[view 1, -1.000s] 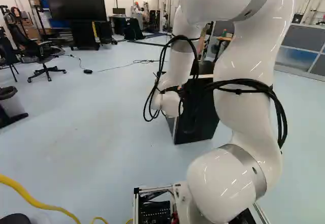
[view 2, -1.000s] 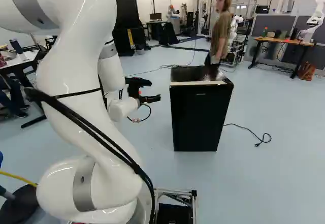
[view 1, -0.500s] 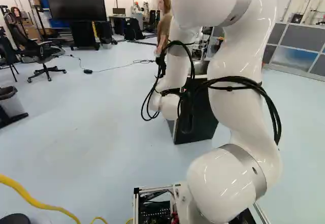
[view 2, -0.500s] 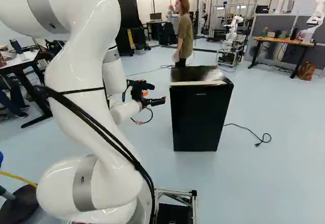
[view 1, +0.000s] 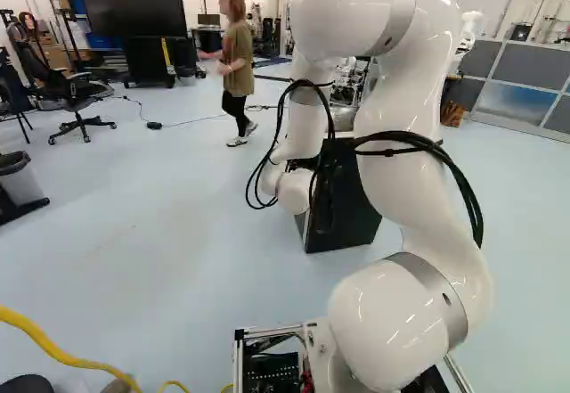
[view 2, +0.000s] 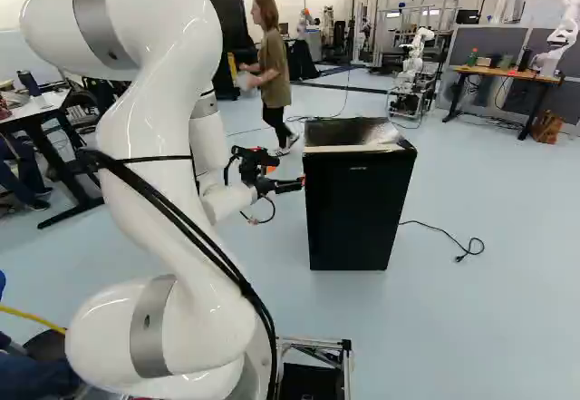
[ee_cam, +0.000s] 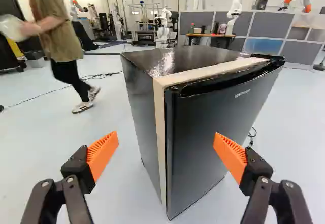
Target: Grab a drink from the fridge
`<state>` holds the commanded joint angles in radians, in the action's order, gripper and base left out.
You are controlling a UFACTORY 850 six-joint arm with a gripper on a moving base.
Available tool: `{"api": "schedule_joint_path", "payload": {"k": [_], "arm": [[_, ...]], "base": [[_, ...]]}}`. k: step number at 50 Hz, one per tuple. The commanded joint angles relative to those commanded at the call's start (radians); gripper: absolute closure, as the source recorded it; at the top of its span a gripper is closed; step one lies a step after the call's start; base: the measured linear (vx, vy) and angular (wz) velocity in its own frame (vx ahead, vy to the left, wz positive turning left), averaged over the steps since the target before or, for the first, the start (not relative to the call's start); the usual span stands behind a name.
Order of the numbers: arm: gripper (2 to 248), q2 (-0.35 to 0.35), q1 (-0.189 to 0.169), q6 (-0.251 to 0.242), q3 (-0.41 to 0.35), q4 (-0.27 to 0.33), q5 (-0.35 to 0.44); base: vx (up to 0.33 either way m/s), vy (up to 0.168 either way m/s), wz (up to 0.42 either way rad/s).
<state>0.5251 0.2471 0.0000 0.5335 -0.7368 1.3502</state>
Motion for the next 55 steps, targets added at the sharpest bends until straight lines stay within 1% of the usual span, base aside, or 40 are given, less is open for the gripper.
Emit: {"api": "schedule_joint_path", "payload": {"k": [20, 38, 55], "arm": [[3, 0.031, -0.007, 0.000, 0.046, -0.085, 0.016], [3, 0.070, -0.016, 0.000, 0.109, -0.093, 0.017], [3, 0.100, -0.031, 0.000, 0.157, -0.107, 0.017]], "base": [[0.000, 0.000, 0.000], [0.000, 0.000, 0.000], [0.000, 0.000, 0.000]]}}
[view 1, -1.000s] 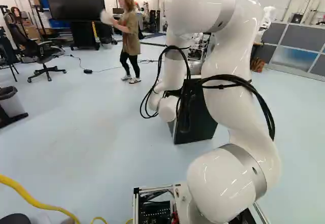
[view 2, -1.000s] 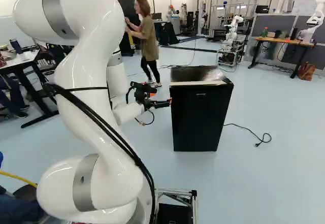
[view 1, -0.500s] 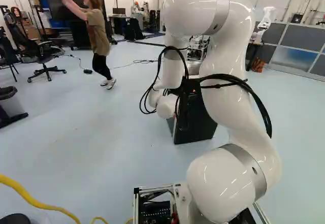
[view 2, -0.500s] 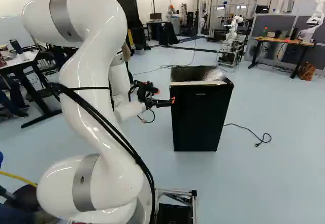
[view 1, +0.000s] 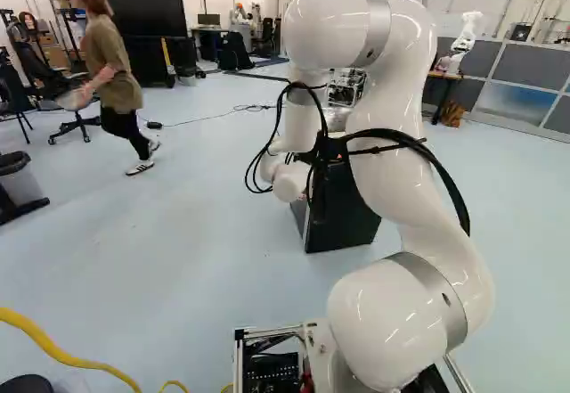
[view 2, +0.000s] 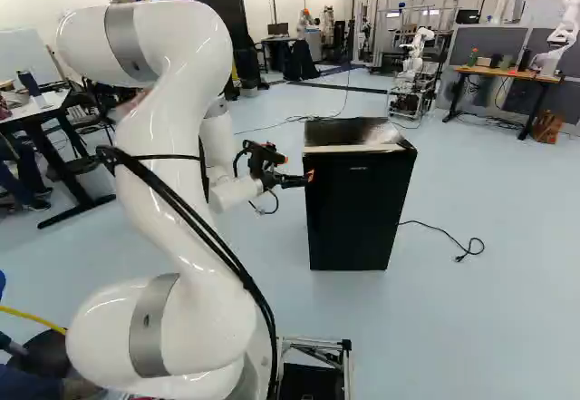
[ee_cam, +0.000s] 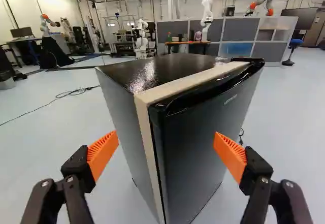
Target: Grab a drink from the fridge
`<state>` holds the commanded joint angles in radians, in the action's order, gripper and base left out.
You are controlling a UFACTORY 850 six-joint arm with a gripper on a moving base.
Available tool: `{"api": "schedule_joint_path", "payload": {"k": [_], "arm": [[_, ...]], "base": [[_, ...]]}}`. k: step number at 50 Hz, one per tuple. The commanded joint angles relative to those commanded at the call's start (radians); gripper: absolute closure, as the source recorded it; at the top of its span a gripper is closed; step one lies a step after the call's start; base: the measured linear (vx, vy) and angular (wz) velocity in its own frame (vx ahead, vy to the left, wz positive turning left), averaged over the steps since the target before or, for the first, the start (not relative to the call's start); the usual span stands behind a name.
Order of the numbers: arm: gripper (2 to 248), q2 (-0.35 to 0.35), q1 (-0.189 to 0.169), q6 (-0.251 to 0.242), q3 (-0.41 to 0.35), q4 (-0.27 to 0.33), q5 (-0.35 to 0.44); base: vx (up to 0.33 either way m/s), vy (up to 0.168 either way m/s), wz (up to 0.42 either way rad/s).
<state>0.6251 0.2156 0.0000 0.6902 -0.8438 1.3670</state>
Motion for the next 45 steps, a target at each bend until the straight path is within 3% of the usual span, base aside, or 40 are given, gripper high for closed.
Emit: {"api": "schedule_joint_path", "payload": {"k": [45], "arm": [[3, 0.026, -0.039, 0.000, 0.042, -0.046, 0.000]], "base": [[0.000, 0.000, 0.000]]}}
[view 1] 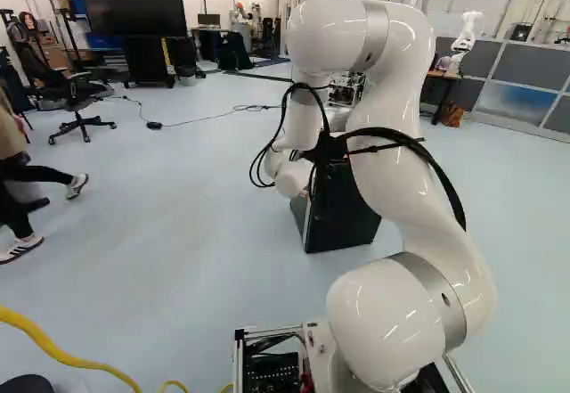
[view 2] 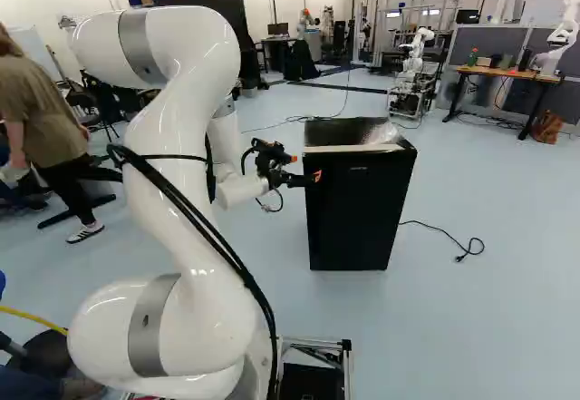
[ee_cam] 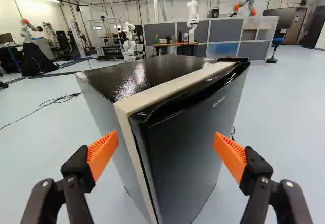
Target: Grab a drink from the fridge
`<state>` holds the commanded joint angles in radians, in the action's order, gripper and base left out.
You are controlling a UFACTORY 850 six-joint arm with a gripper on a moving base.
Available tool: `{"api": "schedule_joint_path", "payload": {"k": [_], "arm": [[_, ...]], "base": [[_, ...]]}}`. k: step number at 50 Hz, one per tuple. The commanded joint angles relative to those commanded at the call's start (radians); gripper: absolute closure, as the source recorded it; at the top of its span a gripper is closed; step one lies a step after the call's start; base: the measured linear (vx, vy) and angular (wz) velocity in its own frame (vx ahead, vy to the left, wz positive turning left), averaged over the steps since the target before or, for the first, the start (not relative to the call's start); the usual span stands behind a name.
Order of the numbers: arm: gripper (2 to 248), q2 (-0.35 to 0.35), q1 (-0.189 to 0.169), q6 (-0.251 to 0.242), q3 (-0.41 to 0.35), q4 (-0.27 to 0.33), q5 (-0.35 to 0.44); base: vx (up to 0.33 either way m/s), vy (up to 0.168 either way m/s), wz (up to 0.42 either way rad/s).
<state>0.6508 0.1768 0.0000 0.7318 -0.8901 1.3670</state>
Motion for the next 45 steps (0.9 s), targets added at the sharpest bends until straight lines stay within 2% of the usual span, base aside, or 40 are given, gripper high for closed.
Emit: {"api": "schedule_joint_path", "payload": {"k": [45], "arm": [[3, 0.016, -0.021, 0.000, 0.026, -0.046, 0.000]], "base": [[0.000, 0.000, 0.000]]}}
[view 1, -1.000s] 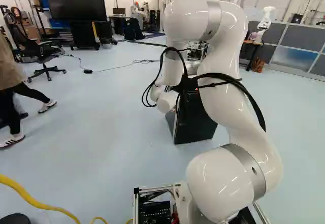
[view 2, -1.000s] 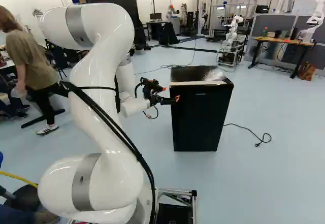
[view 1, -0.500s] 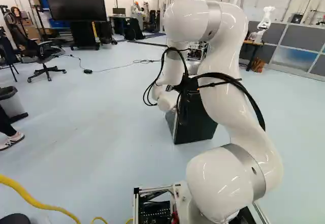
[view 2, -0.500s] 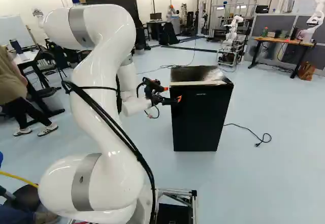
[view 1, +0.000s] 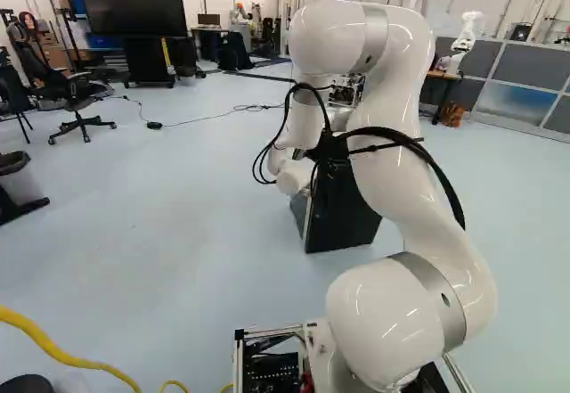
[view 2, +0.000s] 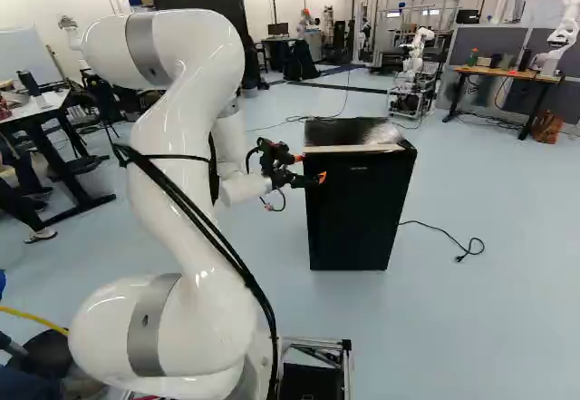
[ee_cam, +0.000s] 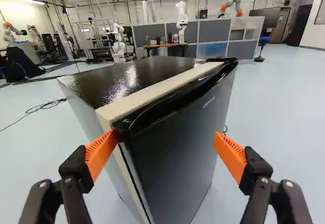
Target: Grab a drink from the fridge
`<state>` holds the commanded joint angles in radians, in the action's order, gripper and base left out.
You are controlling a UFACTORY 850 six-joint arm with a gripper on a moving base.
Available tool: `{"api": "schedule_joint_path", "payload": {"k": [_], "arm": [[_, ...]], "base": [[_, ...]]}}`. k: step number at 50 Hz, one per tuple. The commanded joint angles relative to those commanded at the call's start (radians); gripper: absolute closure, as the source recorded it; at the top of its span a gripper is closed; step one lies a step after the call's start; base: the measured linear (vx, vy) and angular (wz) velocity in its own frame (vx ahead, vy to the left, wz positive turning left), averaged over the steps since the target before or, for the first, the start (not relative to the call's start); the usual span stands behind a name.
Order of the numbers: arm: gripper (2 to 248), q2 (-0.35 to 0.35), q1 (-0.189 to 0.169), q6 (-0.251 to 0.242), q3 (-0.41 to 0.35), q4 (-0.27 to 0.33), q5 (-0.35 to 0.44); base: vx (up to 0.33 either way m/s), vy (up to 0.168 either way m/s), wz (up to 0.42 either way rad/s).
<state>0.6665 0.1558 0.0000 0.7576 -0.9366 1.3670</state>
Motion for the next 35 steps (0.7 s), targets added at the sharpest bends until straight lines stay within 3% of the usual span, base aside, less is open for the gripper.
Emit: {"api": "schedule_joint_path", "payload": {"k": [20, 35], "arm": [[3, -0.004, -0.004, 0.000, -0.007, -0.021, 0.000], [3, -0.045, 0.000, 0.000, -0.075, -0.043, 0.000]], "base": [[0.000, 0.000, 0.000], [-0.001, -0.001, -0.006]]}}
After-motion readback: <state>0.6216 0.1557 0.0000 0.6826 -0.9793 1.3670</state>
